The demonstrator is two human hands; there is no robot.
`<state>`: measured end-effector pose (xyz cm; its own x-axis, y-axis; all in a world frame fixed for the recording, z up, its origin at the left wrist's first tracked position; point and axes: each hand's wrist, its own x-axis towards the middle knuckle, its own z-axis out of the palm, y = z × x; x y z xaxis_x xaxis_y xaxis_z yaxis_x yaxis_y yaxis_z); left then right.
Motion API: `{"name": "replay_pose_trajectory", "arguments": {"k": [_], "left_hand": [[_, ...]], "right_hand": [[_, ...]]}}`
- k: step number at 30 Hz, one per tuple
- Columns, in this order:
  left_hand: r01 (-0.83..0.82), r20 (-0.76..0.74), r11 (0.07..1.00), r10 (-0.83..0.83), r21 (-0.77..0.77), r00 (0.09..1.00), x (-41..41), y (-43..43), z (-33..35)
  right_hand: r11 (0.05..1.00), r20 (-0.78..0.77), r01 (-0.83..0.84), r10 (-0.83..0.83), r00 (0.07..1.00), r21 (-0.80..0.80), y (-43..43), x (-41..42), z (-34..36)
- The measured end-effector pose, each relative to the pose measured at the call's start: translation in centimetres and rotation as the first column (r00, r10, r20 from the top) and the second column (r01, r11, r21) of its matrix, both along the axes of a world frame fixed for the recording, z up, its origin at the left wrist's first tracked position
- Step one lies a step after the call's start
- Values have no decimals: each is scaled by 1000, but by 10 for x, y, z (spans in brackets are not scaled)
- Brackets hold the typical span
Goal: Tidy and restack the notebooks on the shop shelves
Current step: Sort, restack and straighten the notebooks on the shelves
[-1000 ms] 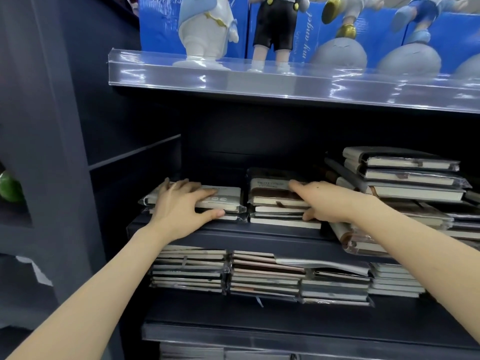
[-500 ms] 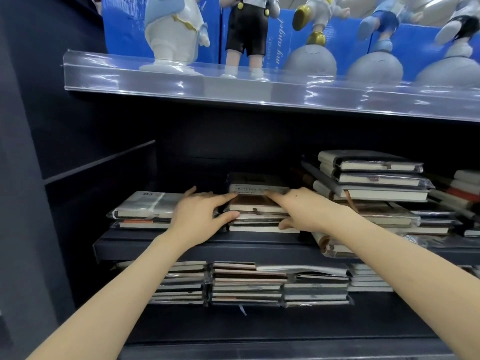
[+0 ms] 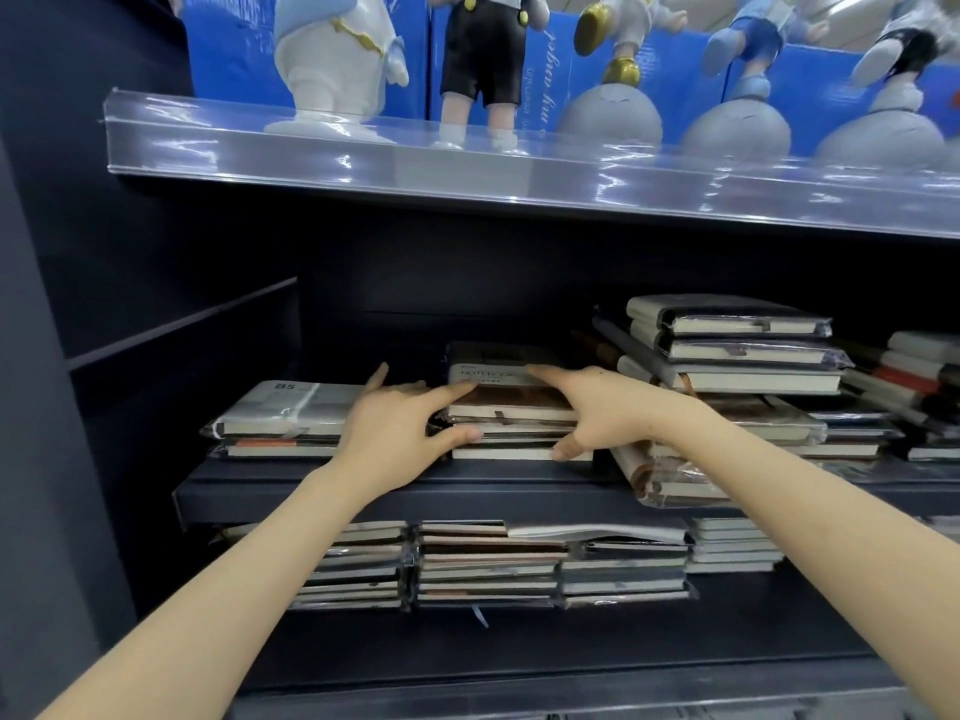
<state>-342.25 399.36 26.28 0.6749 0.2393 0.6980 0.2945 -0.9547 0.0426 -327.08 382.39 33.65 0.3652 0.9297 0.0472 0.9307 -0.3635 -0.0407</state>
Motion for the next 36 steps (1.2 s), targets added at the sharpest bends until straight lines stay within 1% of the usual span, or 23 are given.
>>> {"name": "replay_pose_trajectory", "arguments": {"k": [2, 7, 11, 16, 19, 22, 24, 26, 28, 29, 30, 32, 34, 36], "left_hand": [[15, 34, 1000, -15, 4, 999, 2, 3, -1], [45, 62, 998, -49, 52, 997, 6, 5, -2], [30, 82, 994, -39, 106, 996, 7, 4, -3], [32, 123, 992, -47, 123, 991, 6, -3, -1], [-6, 138, 993, -11, 122, 990, 8, -4, 0], [10, 118, 997, -19, 82, 993, 12, -5, -1], [21, 111, 998, -28, 65, 993, 13, -6, 0], [16, 104, 997, -24, 77, 994, 12, -7, 1], [10, 98, 995, -19, 95, 995, 10, -8, 1], [7, 101, 995, -16, 97, 995, 10, -9, 2], [3, 108, 996, -13, 90, 994, 9, -12, 3], [8, 140, 998, -17, 66, 990, 11, -25, 10], [50, 198, 996, -65, 78, 978, 16, -45, 19], [135, 241, 986, -154, 93, 958, 25, -70, 31]], "right_hand": [[998, 3, 4, -5, 1000, 61, -1, 1, -3], [992, 29, -19, 16, 999, 125, -5, 3, -5], [995, 58, -27, 21, 998, 94, -5, 2, -8], [993, -25, -48, 51, 998, 107, -9, -2, -2], [994, -4, -46, 46, 999, 104, -6, 2, -6], [996, 69, -33, 28, 997, 79, -3, 6, -10], [998, 156, -23, 13, 988, 63, -2, 5, -12], [998, 328, -21, -2, 945, 66, -4, -1, -15], [988, 527, -64, -20, 850, 142, -12, -10, -20], [970, 577, -129, -15, 817, 208, -20, -17, -23], [942, 589, -198, 1, 808, 270, -30, -24, -25], [839, 631, -358, 22, 775, 410, -55, -33, -29], [729, 701, -464, -31, 713, 504, -82, -27, -33], [642, 730, -509, -118, 673, 573, -109, -17, -32]]}}
